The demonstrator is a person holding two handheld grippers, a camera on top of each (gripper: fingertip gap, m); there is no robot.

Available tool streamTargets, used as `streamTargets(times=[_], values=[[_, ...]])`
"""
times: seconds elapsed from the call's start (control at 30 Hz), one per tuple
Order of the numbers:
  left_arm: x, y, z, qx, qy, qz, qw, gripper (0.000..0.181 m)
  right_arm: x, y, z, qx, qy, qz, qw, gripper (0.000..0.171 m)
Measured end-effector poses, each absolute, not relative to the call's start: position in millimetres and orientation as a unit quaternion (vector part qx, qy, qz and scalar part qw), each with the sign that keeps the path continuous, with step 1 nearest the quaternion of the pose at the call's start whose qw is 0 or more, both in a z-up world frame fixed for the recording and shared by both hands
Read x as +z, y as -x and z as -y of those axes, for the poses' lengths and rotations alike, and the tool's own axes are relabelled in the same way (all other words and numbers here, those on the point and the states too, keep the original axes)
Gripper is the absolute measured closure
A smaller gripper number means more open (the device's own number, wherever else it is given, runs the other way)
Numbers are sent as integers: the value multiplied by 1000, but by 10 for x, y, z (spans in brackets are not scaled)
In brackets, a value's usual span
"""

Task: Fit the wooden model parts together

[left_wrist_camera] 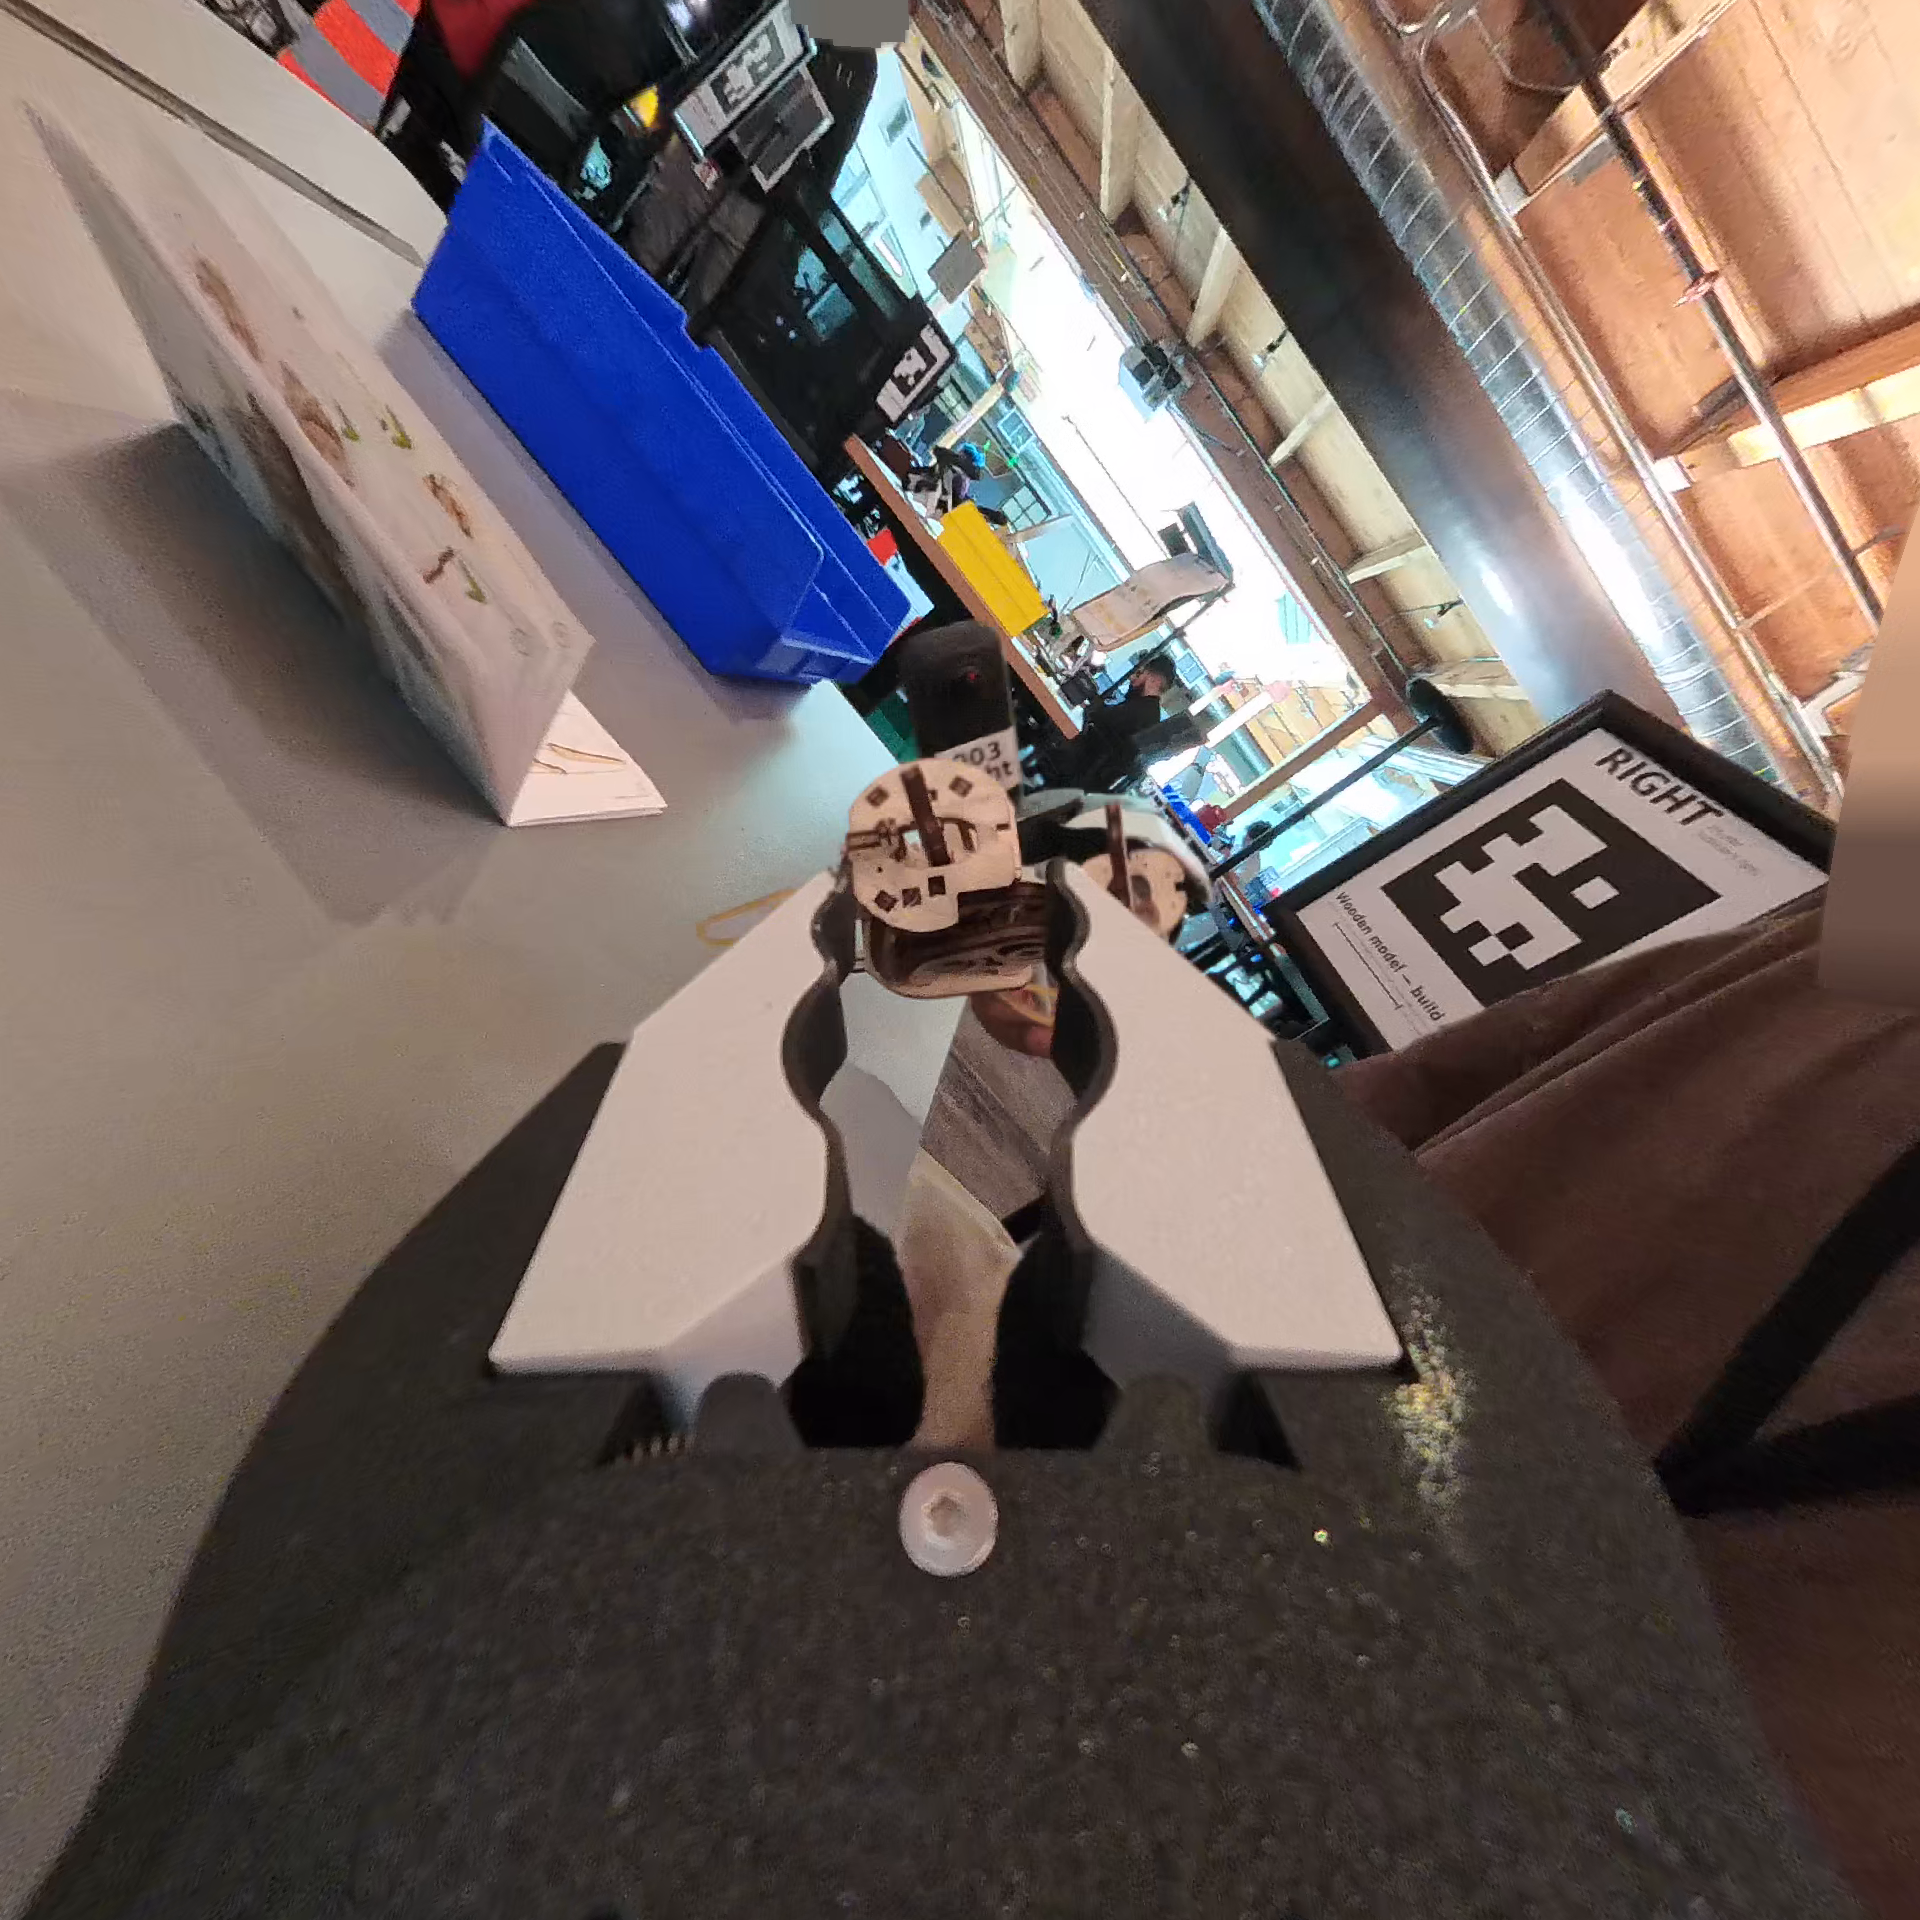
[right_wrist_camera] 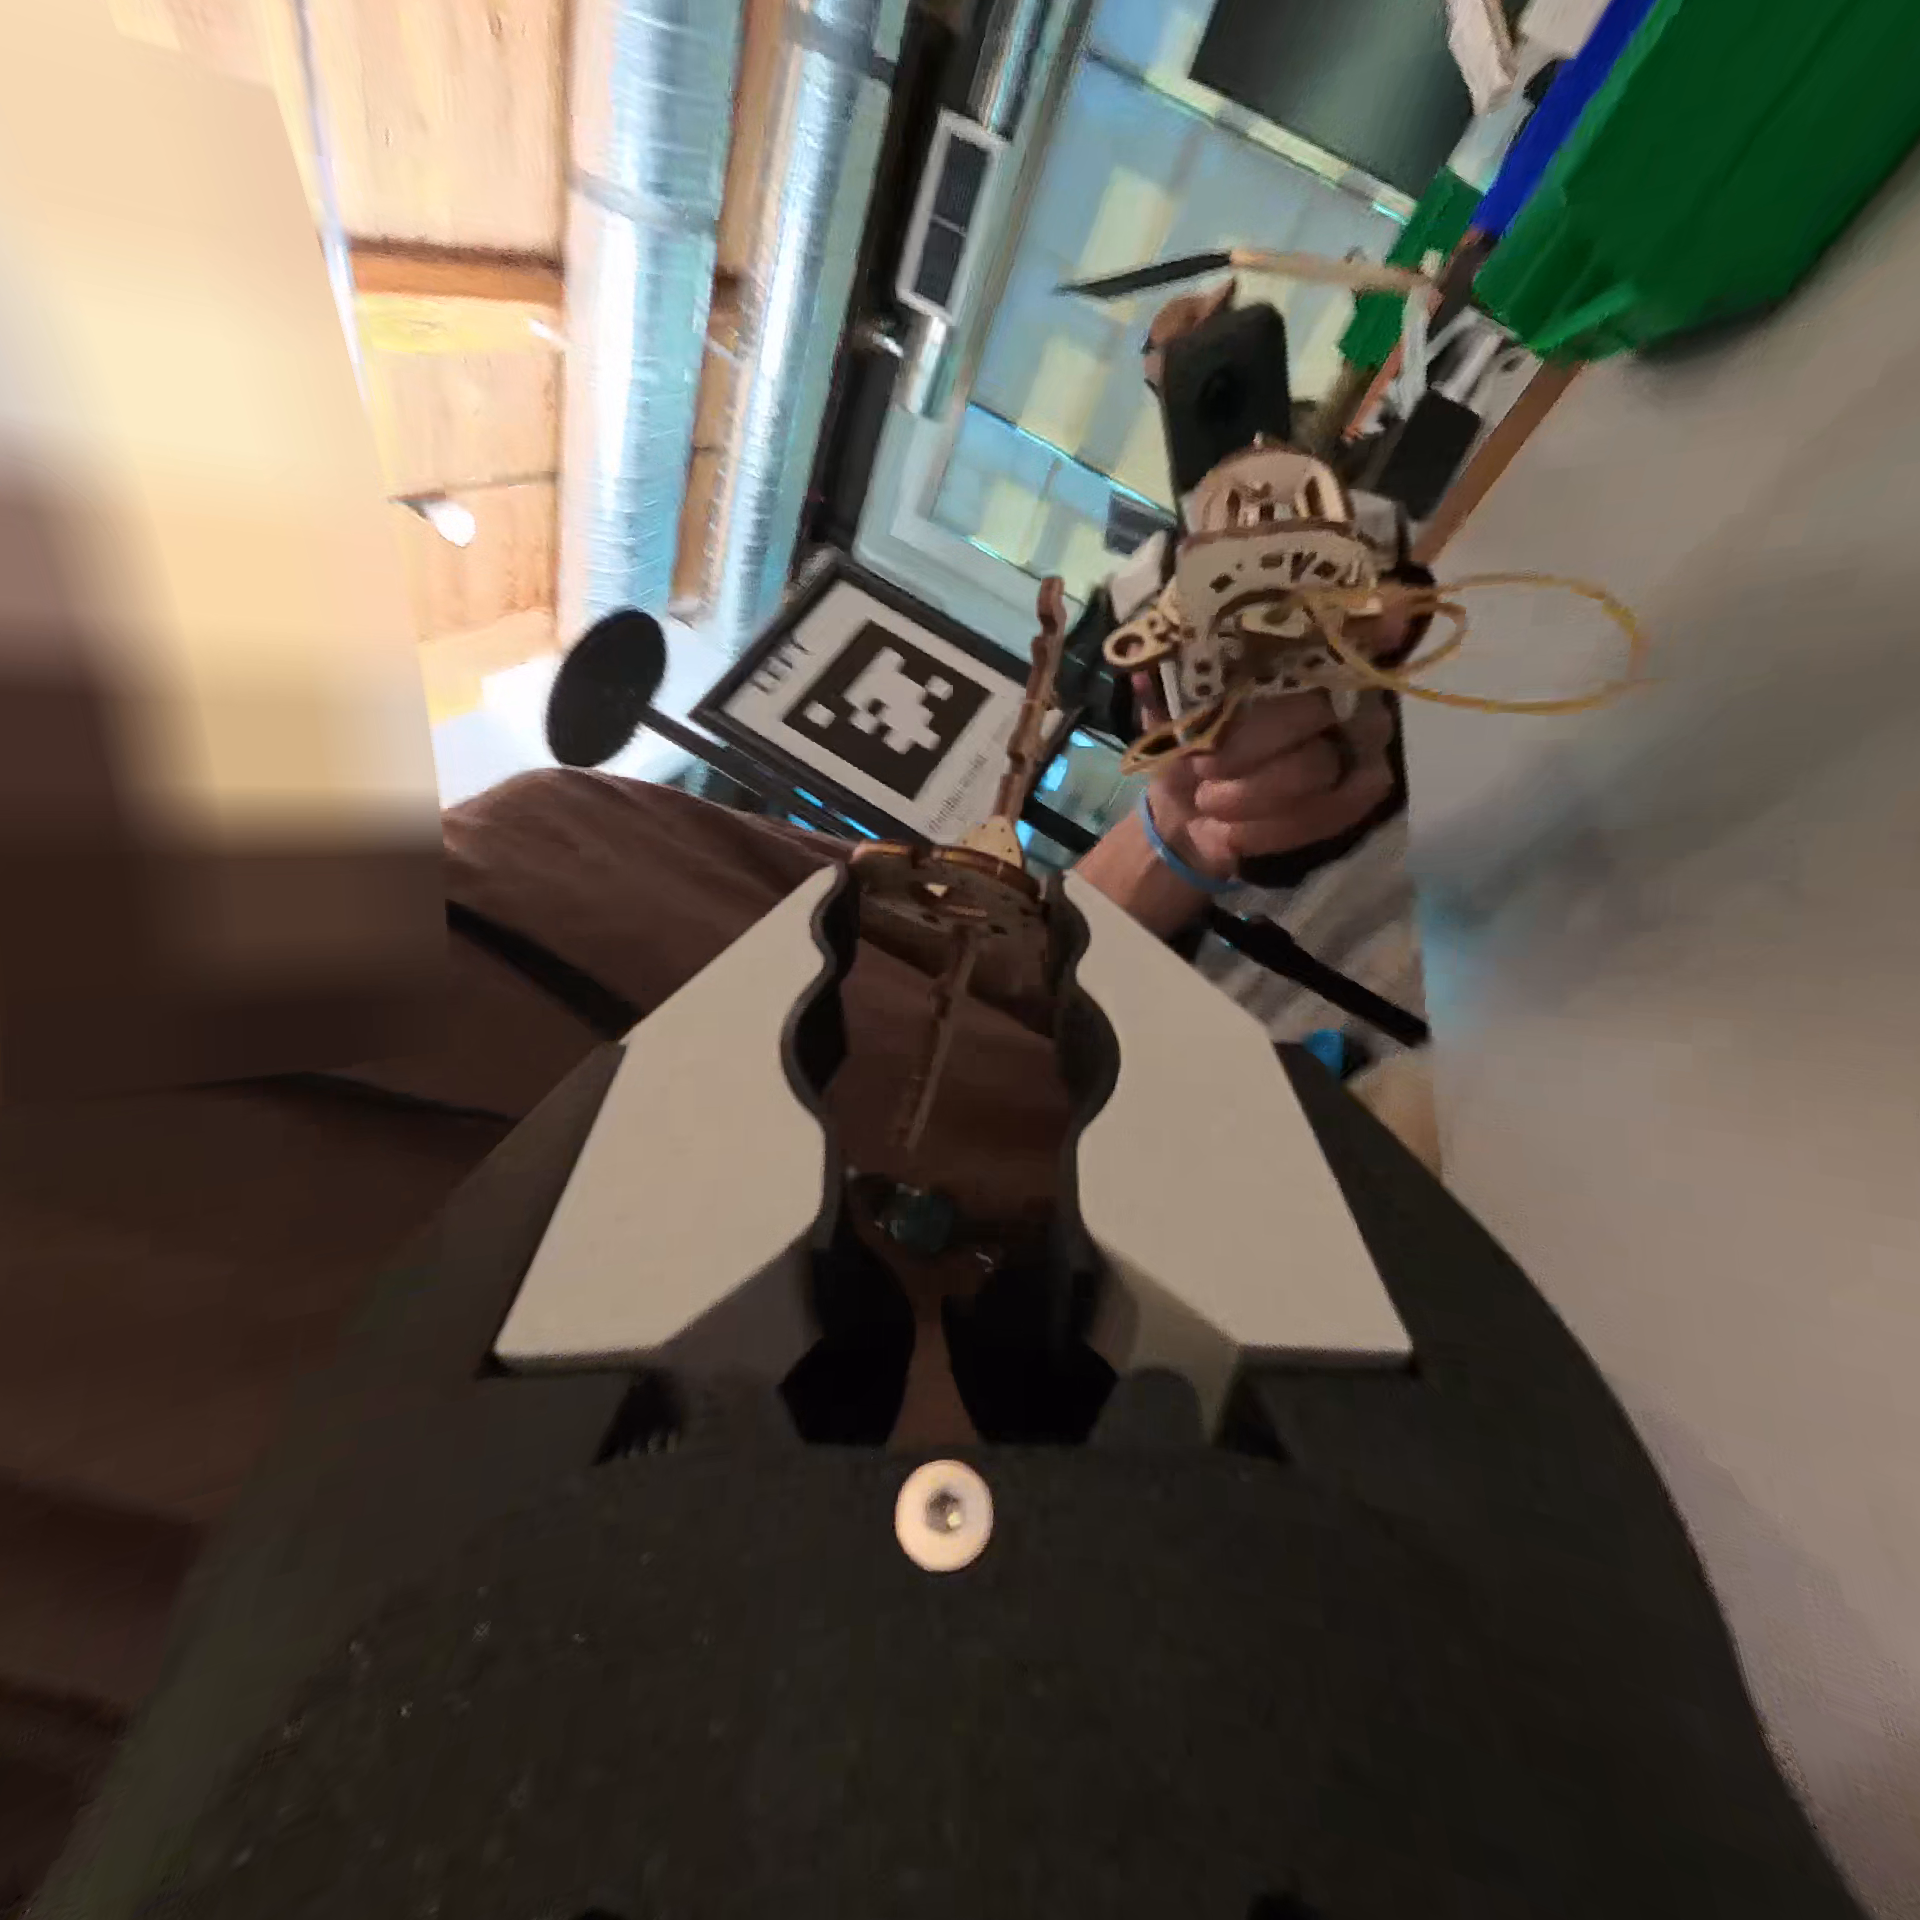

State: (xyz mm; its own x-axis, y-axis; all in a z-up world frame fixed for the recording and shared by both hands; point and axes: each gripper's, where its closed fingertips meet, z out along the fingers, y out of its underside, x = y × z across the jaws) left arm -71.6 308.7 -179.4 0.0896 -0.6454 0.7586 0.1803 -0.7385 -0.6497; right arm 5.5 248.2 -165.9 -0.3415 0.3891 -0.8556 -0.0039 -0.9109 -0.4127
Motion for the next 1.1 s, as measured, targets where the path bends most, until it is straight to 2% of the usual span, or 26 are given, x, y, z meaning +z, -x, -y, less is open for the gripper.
streamTargets(times=[0.13, 0.27, 0.47, 0.57, 0.73, 0.83, 1.0, 1.1], values=[[-1900, 614, -3015, -595, 693, -227, 336, 147, -1701, -15, -2361, 765, 593, 213, 135, 135], [-2039, 575, -2941, -473, 713, -338, 392, 147, -1889, -71, -2373, 716, 645, 222, 149, 135], [-1980, 641, -2979, -412, 708, -362, 446, 147, -1981, -183, -2503, 675, 683, 210, 183, 135], [-2041, 676, -3032, -376, 720, -369, 452, 147, -2324, -194, -2620, 575, 761, 216, 209, 135], [-2290, 715, -3125, -241, 731, -428, 473, 147, -2773, -224, -2684, 348, 845, 323, 248, 135], [-2385, 717, -3153, -173, 727, -457, 483, 147, -3017, -188, -2672, 261, 860, 369, 235, 135], [-2458, 695, -3147, -73, 695, -511, 500, 147, -3036, -77, -2688, 276, 865, 347, 236, 134], [-2393, 661, -3117, -34, 667, -530, 523, 147, -2916, -59, -2677, 322, 853, 331, 243, 117]])
